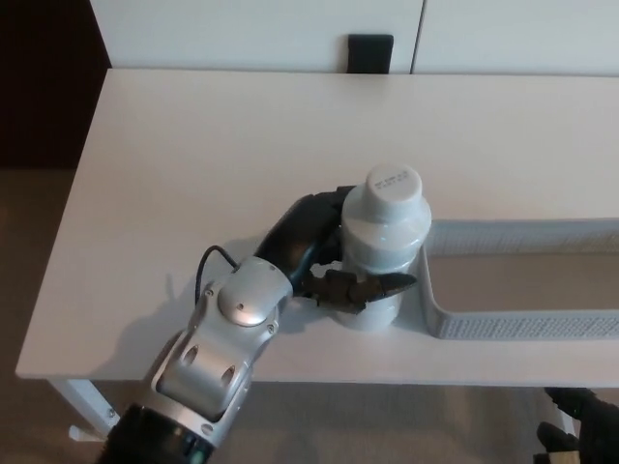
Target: The robot walk up to a desk on which a bottle is kept on the left hand side and a container is kept on the right hand side. The robot uses its left hand to pick up the bottle and places it in the container.
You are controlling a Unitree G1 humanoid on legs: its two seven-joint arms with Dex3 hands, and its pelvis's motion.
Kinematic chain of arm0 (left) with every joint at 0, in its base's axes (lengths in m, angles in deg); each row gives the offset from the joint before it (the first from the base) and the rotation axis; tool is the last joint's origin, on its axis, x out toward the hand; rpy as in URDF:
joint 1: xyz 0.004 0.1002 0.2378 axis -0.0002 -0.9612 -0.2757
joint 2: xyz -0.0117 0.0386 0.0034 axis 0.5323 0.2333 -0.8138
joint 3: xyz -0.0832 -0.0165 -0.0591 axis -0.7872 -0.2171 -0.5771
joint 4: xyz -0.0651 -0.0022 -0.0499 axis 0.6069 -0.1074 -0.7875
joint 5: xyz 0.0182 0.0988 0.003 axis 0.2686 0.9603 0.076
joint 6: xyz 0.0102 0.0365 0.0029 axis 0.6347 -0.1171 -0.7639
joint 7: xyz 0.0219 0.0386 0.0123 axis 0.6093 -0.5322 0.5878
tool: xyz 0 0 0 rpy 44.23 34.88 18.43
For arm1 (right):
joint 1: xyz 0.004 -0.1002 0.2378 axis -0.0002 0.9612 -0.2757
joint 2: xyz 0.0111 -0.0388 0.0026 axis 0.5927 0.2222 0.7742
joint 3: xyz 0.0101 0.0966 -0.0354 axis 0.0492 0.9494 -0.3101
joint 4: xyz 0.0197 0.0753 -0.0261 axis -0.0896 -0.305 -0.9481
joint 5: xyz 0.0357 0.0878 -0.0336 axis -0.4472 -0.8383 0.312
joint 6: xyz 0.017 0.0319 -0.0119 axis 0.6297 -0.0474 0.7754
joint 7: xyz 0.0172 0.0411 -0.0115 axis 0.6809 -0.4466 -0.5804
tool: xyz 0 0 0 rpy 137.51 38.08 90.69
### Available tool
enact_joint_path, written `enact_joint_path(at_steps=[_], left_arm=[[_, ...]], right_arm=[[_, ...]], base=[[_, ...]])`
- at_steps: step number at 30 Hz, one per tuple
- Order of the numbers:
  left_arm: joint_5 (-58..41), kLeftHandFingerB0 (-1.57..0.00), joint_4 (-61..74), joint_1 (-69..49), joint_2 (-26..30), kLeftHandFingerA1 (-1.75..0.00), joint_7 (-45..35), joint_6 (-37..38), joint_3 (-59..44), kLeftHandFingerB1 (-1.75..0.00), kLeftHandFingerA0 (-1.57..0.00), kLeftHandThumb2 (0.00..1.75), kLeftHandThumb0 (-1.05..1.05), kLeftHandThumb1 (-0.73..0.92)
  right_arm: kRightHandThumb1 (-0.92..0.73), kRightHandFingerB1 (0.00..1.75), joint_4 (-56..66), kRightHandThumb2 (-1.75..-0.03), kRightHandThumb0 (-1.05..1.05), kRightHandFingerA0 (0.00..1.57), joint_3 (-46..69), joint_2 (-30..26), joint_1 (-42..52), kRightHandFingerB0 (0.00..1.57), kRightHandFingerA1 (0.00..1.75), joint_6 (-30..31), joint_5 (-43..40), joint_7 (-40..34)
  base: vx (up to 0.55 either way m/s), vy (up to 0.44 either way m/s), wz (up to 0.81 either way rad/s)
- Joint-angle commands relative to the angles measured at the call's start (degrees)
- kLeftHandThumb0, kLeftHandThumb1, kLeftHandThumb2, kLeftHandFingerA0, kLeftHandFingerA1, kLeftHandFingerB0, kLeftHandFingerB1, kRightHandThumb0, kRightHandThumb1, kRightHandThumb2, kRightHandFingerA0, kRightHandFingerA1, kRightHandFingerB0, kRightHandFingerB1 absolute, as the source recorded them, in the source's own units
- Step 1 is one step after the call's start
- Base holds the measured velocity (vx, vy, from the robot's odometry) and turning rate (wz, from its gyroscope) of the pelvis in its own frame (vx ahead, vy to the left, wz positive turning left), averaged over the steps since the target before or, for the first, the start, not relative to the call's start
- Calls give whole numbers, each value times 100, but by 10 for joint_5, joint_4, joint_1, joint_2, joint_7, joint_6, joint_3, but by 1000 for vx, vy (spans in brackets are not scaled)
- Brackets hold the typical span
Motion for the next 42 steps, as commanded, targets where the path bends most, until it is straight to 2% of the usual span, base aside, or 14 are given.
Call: enact_joint_path(at_steps=[1,8,9,10,13,15,18,19,24,25,29,31,37,42], left_arm=[[41,-79,-6,-16,3,-131,85,59,-36,-92,-95,67,-1,83],[60,-76,28,14,7,-121,102,47,-60,-81,-84,64,-3,80],[59,-75,27,33,5,-135,105,49,-67,-86,-91,65,-7,82],[45,-79,27,66,-5,-128,103,43,-82,-93,-106,65,-17,83],[32,-80,26,101,-16,-130,98,33,-95,-96,-106,65,-21,83],[33,-82,22,146,-33,-116,100,21,-95,-106,-103,70,-21,80],[30,-81,20,209,-69,-132,96,-13,-88,-104,-100,69,-19,81],[32,-82,12,232,-85,-133,97,-22,-82,-104,-106,74,-18,77],[45,-81,-21,285,-140,-135,100,-31,-51,-103,-107,82,-17,73],[54,-81,-34,301,-166,-122,100,-39,-30,-98,-106,73,-18,79],[62,-81,-44,311,-186,-125,104,-43,-3,-99,-106,71,-19,80],[61,-80,-55,300,-216,-129,101,-38,40,-106,-106,88,-13,70],[68,-79,-46,258,-225,-127,97,-48,113,-100,-106,76,-21,76],[64,-83,-48,231,-209,-123,77,-59,164,-107,-110,95,-20,65]], right_arm=[[-41,0,-4,-175,64,0,3,-13,-16,0,0,8,-2,5],[-52,0,-2,-175,69,0,6,-9,-16,0,0,14,-7,3],[-46,0,-4,-175,68,0,3,-12,-19,0,0,12,-3,2],[-42,0,-5,-175,67,0,-2,-15,-22,0,0,12,5,-2],[-44,0,-6,-175,68,0,-3,-15,-26,0,0,15,8,-9],[-50,0,-6,-175,68,0,1,-14,-28,0,0,20,2,-8],[-31,0,-3,-175,61,0,-13,-20,-28,0,0,17,23,-20],[-50,0,-6,-175,66,0,-5,-17,-29,0,0,20,12,-17],[-44,0,-1,-175,66,0,-5,-14,-27,0,0,24,7,-13],[-48,0,2,-175,66,0,-3,-11,-27,0,0,25,4,-14],[-52,0,4,-175,66,0,1,-5,-29,0,0,29,-1,-18],[-38,0,5,-175,61,0,-16,-10,-36,0,0,31,19,-24],[-40,0,11,-175,64,0,-17,-4,-35,0,0,28,11,-15],[-32,0,19,-175,60,0,-29,-8,-39,0,0,30,22,-21]], base=[[0,0,0],[0,0,0],[0,0,0],[0,0,0],[0,0,0],[0,0,0],[0,0,0],[0,0,0],[0,0,0],[0,0,0],[0,0,0],[0,0,0],[0,0,0],[0,0,0]])
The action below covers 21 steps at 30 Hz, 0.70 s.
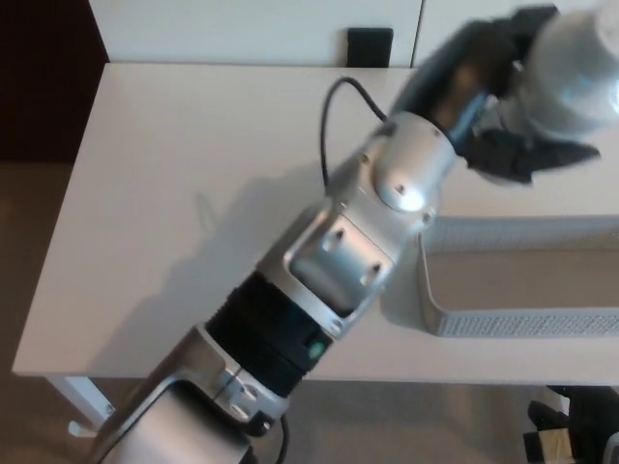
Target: The robot walk up to a desk on which a bottle is kept on the left hand side and a container is kept on the right hand side. The robot uses its left hand to pick up the bottle and places it in the container.
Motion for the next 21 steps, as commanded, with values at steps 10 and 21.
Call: enact_joint_path(at_steps=[10,21], left_arm=[[-2,-84,3,-58,-76,-134,-21,-47,101,-114,-111,94,-22,65],[-7,-80,-4,-91,-71,-130,-32,-40,114,-108,-103,96,-23,67]], right_arm=[[-47,0,13,-175,68,0,14,-4,-24,0,0,28,-16,-5],[-40,0,9,-175,64,0,12,-8,-28,0,0,20,-4,-9]], base=[[0,0,0],[0,0,0]])
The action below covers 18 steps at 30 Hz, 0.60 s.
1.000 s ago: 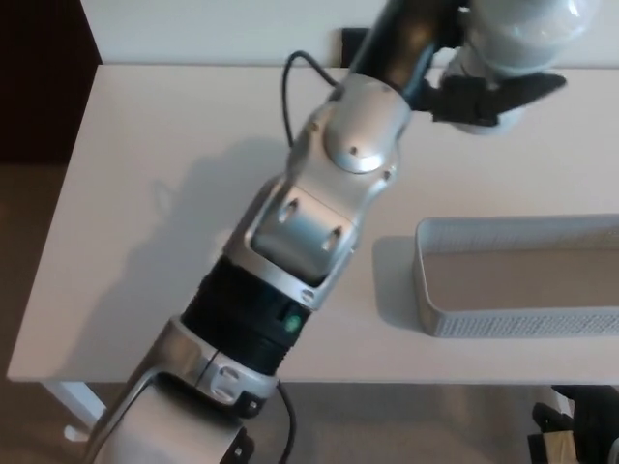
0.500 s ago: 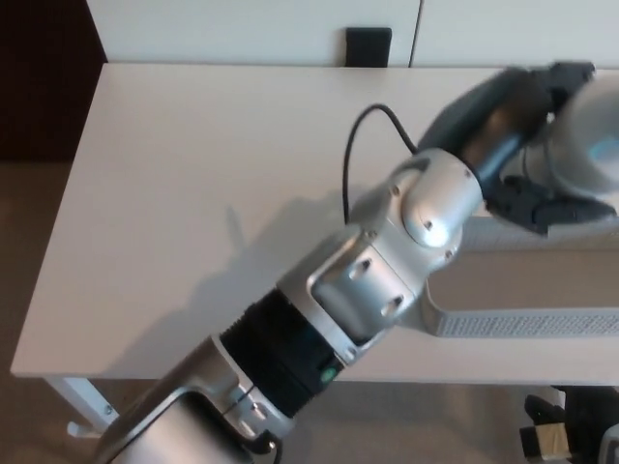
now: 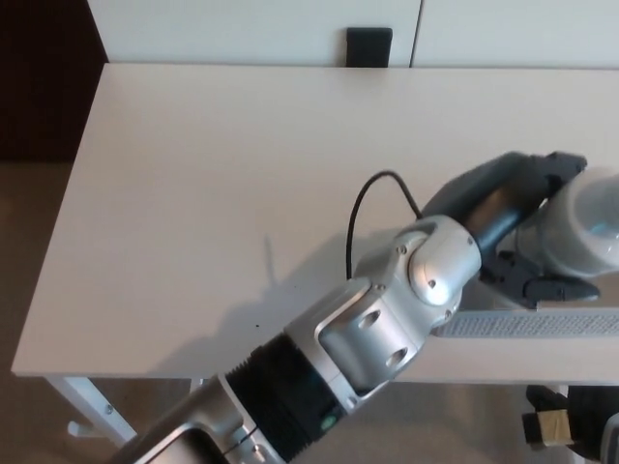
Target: The robot walk up to a desk on which a bottle is kept on the left hand side and a container is kept on the right hand side. The robot uses its left hand to pick up the bottle and places it in the container.
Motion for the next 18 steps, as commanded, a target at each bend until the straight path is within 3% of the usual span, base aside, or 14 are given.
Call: enact_joint_path(at_steps=[1,4,5,6,7,8,9,11,12,13,14,15,17,18], left_arm=[[1,-79,-4,-21,-65,-135,-10,-4,4,-109,-103,99,-20,66],[2,-79,-6,-19,-62,-135,-12,0,0,-109,-104,99,-19,65],[1,-81,-7,-22,-60,-113,-7,4,-6,-96,-108,88,-20,68],[0,-81,-8,-25,-59,-113,-4,6,-11,-96,-108,88,-20,68],[-1,-57,-8,-28,-58,-69,-2,7,-16,-49,-83,61,-43,72],[0,-57,-8,-29,-57,-69,-2,6,-17,-49,-83,61,-43,72],[-1,0,-3,-25,-48,-24,-21,-9,-13,-23,0,59,-80,64],[-7,0,6,-17,-34,0,-55,-37,-11,0,0,83,-89,47],[-10,0,10,-15,-29,0,-68,-48,-12,0,0,83,-89,47],[-12,0,12,-14,-26,0,-76,-54,-13,0,0,58,-92,61],[-12,0,13,-14,-24,0,-84,-58,-15,0,0,58,-92,61],[-11,0,15,-13,-19,0,-87,-61,-17,0,0,59,-98,62],[-8,0,19,-13,-14,0,-92,-64,-20,0,0,59,-98,62],[-12,0,22,-15,-12,0,-95,-66,-32,0,0,59,-96,62]], right_arm=[[-47,0,0,-175,63,0,7,-6,-10,0,0,8,-3,-11],[-44,0,-6,-175,62,0,10,-7,-17,0,0,6,-7,-8],[-45,0,-7,-175,65,0,9,-8,-20,0,0,8,-5,-7],[-45,0,-7,-175,65,0,8,-9,-23,0,0,10,-4,-6],[-38,0,-8,-175,64,0,3,-11,-25,0,0,10,2,-7],[-38,0,-9,-175,64,0,-2,-13,-25,0,0,8,8,-9],[-39,0,-8,-175,62,0,-2,-12,-25,0,0,8,9,-12],[-30,0,-11,-175,45,0,1,-8,-25,0,0,6,6,-14],[-30,0,-13,-175,45,0,2,-7,-25,0,0,4,3,-13],[-22,0,-14,-175,37,0,4,-7,-24,0,0,2,1,-12],[-22,0,-16,-175,37,0,5,-7,-23,0,0,1,0,-11],[29,0,-16,-175,2,0,-3,-11,-24,0,0,0,5,-1],[29,0,-16,-175,2,0,-11,-16,-24,0,0,-2,11,13],[68,0,-10,-175,-23,0,-33,-29,-27,0,0,2,24,40]], base=[[0,0,0],[0,0,0],[0,0,0],[0,0,0],[0,0,0],[0,0,0],[0,0,0],[0,0,0],[0,0,0],[0,0,0],[0,0,0],[0,0,0],[0,0,0],[0,0,0]])
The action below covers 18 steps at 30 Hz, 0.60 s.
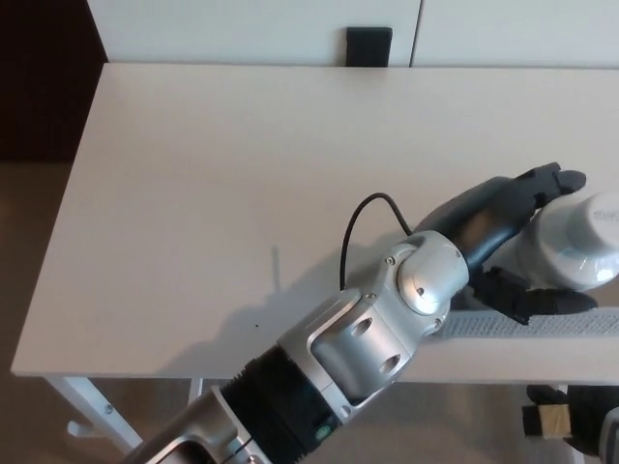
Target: The robot walk up to a desk on which a bottle is kept on the left hand side and a container is kept on the right hand side. The robot uses its left hand to pick up the bottle and places it in the container.
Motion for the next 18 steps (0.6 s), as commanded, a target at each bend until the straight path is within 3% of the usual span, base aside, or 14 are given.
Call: enact_joint_path(at_steps=[1,3,4,6,7,12,13,14,15,16,18], left_arm=[[-12,0,17,3,-12,0,-49,-39,-27,0,0,59,-96,62],[-14,0,20,1,-11,0,-52,-40,-32,0,0,59,-96,62],[-14,0,23,0,-10,0,-57,-38,-39,0,0,60,-98,62],[-13,0,24,-1,-8,0,-61,-35,-42,0,0,60,-98,62],[-12,0,29,-1,-6,0,-64,-35,-44,0,0,58,-93,62],[-10,0,44,0,-2,0,-72,-36,-51,0,0,60,-93,62],[-9,0,47,3,-1,0,-73,-34,-54,-2,0,92,-90,50],[-7,0,50,6,-1,0,-74,-31,-56,-2,0,92,-90,50],[-7,0,50,8,-1,0,-75,-30,-58,-1,0,92,-90,50],[-7,0,49,11,-1,0,-76,-27,-61,0,0,93,-91,51],[-6,0,48,14,-1,0,-78,-25,-64,0,0,93,-91,51]], right_arm=[[19,0,12,-175,-89,0,-43,-33,-10,0,0,-5,29,57],[19,0,18,-175,-89,0,-53,-37,-8,0,0,-5,33,64],[-92,0,30,-175,-98,0,-58,-34,0,0,16,-3,30,60],[-92,0,39,-175,-98,0,-56,-28,6,0,16,1,24,51],[-92,0,39,-175,-73,0,-47,-22,6,0,0,6,15,40],[-92,0,26,-175,-55,0,-28,-15,-2,0,0,5,10,16],[-92,0,29,-175,-39,0,-31,-17,-2,0,0,2,15,17],[-92,0,34,-175,-39,0,-36,-20,-1,0,0,1,21,20],[-92,0,36,-175,-51,0,-40,-23,-1,0,16,-1,26,22],[-82,0,38,-175,-25,0,-44,-26,-2,0,0,0,30,22],[-82,0,40,-175,-25,0,-48,-29,-4,0,0,3,35,23]], base=[[0,0,0],[0,0,0],[0,0,0],[0,0,0],[0,0,0],[0,0,0],[0,0,0],[0,0,0],[0,0,0],[0,0,0],[0,0,0]])
